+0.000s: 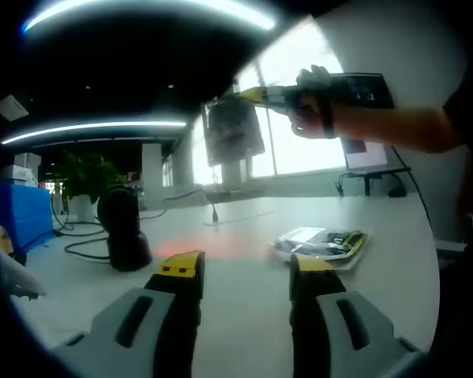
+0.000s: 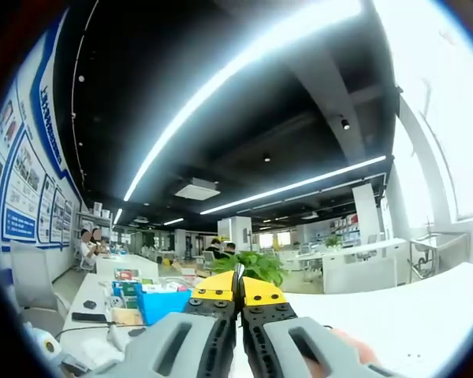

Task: Clip sheet goods on table flip sheet goods clip sheet goods scan sheet goods put sheet goods back to table

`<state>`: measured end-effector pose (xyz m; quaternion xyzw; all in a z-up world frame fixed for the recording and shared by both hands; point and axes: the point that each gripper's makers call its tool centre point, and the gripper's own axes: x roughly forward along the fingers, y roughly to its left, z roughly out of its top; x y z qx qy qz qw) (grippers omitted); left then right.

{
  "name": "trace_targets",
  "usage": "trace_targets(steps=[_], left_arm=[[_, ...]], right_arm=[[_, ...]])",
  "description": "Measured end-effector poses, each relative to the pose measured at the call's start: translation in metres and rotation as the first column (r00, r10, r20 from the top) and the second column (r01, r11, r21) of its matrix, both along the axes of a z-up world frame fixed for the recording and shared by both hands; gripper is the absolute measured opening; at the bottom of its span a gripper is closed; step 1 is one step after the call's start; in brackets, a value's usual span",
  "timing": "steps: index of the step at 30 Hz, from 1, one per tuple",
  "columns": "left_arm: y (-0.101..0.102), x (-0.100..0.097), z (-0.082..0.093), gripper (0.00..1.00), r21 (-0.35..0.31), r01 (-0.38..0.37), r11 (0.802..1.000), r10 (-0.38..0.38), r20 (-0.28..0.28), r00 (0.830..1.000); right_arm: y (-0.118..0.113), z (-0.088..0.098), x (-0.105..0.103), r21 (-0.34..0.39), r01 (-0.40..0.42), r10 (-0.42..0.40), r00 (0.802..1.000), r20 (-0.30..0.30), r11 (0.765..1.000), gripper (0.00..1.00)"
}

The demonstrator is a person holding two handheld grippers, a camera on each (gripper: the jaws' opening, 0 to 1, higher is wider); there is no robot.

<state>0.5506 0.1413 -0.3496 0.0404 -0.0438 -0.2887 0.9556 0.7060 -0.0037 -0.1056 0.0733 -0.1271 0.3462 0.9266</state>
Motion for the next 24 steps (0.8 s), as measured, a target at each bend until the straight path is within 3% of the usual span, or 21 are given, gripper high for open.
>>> trace_targets(steps=[13,24], left_arm=[[0.0,0.0,0.0,0.36,0.004,-0.002,1.0,0.002,0.0,1.0],[0.001,0.002,-0.001,0.36,0.012,-0.014,1.0,0.014,0.0,1.0]], right_arm=[[-0.017,-0.015,-0.013,-0.04,-0.019,0.019,1.0,-0.002,0.999,0.0],[-0.039,-0.047,-0.011,-0.103,-0.011,0.01,1.0,-0.017,0.995,0.0]])
